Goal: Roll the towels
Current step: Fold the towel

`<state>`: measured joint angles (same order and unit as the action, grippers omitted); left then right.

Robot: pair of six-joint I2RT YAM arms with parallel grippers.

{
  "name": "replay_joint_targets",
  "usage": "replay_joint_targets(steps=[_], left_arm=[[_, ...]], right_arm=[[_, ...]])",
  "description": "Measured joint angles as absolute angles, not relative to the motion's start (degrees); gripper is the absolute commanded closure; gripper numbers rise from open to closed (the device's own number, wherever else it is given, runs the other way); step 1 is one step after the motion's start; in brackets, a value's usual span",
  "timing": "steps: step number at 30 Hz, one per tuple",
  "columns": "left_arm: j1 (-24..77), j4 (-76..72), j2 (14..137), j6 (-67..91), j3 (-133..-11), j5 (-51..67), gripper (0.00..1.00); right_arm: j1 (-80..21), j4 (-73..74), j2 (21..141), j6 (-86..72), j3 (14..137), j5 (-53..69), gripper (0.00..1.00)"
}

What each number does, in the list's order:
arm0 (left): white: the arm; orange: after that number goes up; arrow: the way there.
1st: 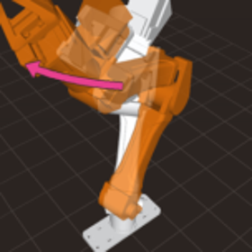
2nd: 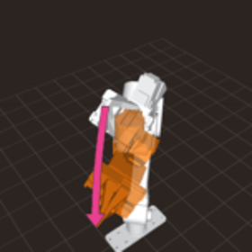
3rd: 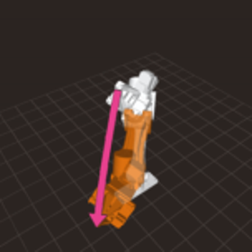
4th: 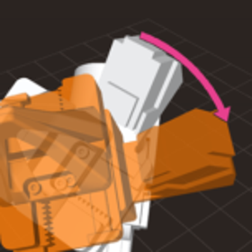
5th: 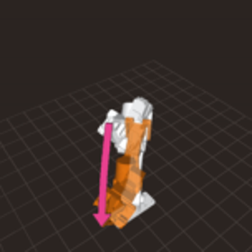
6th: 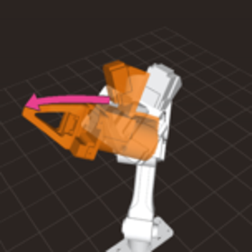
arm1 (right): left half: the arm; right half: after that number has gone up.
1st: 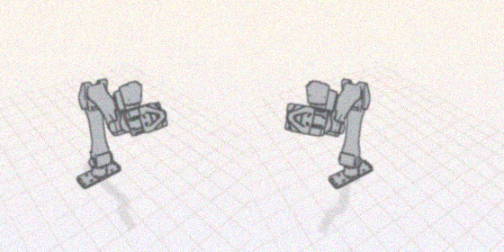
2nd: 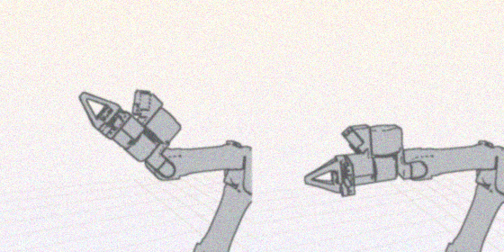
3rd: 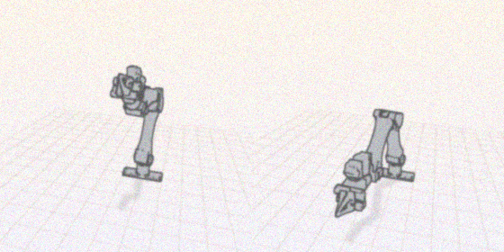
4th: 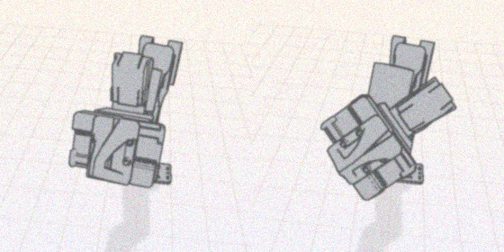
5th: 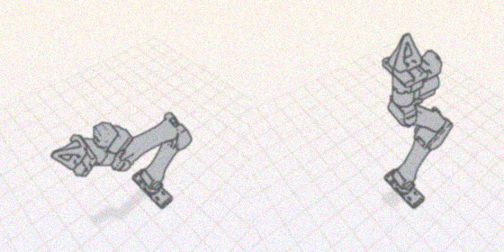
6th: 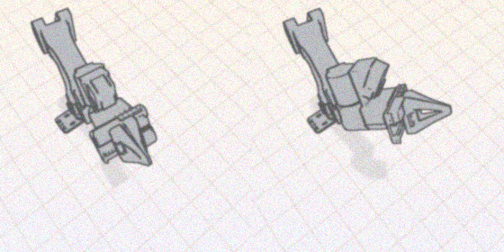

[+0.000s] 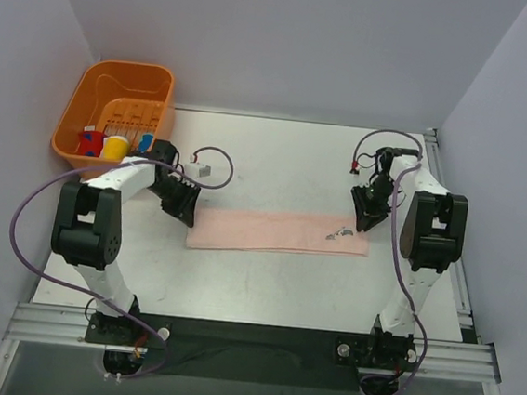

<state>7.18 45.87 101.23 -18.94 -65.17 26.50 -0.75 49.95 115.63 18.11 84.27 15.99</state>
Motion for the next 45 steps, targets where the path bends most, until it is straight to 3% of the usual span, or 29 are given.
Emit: replay_joint_targets(steps=[8,20,23,25,34,39,45], left_arm=[[7.97,43.13,103.18,-14.37,-75.05,27.66,0.70],[8.19,40.38,111.57,-10.57,-75.22,22.52,0.75],[8.25,39.88,111.57,-9.63,-75.18,21.87,0.75],[8.25,39.62,111.55,-9.23,-75.16,21.87,0.75],[8.56,38.92,106.89,-8.03,-72.60,22.96,0.52],[8.58,38.87,100.66,-7.90,-71.57,24.08,0.46],[8.58,38.89,96.36,-8.29,-71.29,24.43,0.35]], right_arm=[[-0.80,48.49,115.79,14.74,92.29,18.44,0.84],[-0.97,46.89,125.71,14.15,95.83,11.29,0.89],[-1.50,46.59,126.19,14.15,96.97,8.80,0.86],[-1.67,45.67,126.43,14.15,98.04,7.77,0.77],[-0.03,40.27,121.64,13.21,97.10,5.63,0.57],[2.72,41.45,111.53,9.93,90.89,9.61,0.55],[4.21,42.70,109.23,6.46,83.37,14.50,0.61]])
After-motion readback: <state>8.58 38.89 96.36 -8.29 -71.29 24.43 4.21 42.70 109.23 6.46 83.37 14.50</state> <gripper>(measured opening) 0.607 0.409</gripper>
